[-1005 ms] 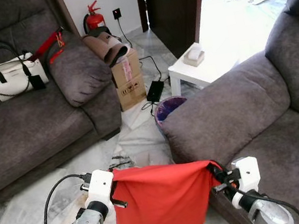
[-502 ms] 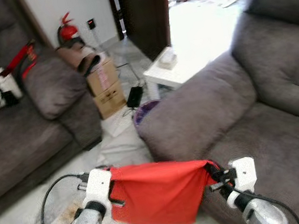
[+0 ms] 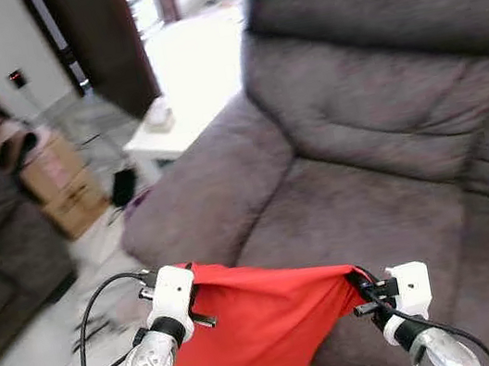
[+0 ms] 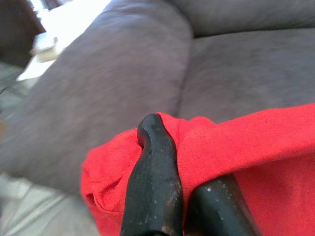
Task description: Move the pillow to the sofa from floor
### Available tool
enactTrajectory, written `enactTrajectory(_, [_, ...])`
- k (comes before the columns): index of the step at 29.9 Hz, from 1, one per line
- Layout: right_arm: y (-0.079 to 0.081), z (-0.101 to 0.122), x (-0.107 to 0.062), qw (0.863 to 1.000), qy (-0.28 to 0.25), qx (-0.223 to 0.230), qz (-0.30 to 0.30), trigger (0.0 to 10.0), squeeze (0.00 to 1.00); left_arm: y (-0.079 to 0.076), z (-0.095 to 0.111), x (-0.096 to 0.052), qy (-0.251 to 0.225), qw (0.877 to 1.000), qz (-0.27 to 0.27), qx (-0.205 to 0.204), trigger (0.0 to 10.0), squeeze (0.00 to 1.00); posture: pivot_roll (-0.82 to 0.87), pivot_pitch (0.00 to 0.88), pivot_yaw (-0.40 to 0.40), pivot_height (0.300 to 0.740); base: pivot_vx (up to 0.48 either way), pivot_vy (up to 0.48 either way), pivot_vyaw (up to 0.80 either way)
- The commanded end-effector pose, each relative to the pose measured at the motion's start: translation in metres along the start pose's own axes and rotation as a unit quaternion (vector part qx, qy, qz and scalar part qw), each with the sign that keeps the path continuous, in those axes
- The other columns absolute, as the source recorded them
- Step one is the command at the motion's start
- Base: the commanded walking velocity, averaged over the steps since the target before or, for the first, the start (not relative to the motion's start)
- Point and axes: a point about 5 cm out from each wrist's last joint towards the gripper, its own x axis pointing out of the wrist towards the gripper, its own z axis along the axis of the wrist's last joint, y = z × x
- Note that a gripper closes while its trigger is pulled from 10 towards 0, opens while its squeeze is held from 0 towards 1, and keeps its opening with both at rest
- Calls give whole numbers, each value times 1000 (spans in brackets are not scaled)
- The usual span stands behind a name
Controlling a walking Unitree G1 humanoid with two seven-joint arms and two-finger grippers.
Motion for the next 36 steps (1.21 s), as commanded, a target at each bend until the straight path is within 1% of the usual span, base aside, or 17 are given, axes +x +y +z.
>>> enactTrajectory(1, [-3,13,3,999,-38,0,-12,10000,0,8,5,0,-11,1000,11,-3,10000,0,-45,141,63,740,0,0,-800])
enactTrajectory(12, [-6,16,5,999,-42,0,-24,10000,0,6,4,0,-14,1000,9,-2,10000,0,-49,139,60,740,0,0,-800])
enactTrajectory(14, [-7,17,5,999,-44,1,-29,10000,0,7,3,0,-9,1000,9,16,10000,0,-48,140,60,740,0,-399,-800])
enactTrajectory(15, [-7,18,5,999,-45,0,-31,10000,0,7,2,0,-7,1000,10,16,10000,0,-51,139,59,740,0,-480,-800])
enactTrajectory(16, [-7,18,5,999,-44,-2,-31,10000,0,7,2,0,-5,1000,14,4,10000,0,-51,139,57,740,0,0,-800])
enactTrajectory(18, [-8,18,5,999,-44,-2,-30,10000,0,7,2,0,-6,1000,17,-3,10000,0,-51,139,57,740,0,0,-800])
enactTrajectory(25, [-11,19,5,999,-43,-4,-33,10000,0,6,2,0,-8,1000,12,-4,10000,0,-52,137,52,740,0,0,-800])
enactTrajectory(28, [-11,21,6,998,-44,-6,-32,10000,0,3,3,0,-13,1000,8,-6,10000,0,-51,135,48,740,0,0,-800])
enactTrajectory(36, [-12,21,7,998,-45,-7,-32,10000,0,4,3,-2,-17,1000,12,-16,10000,0,-49,133,45,740,0,0,-800])
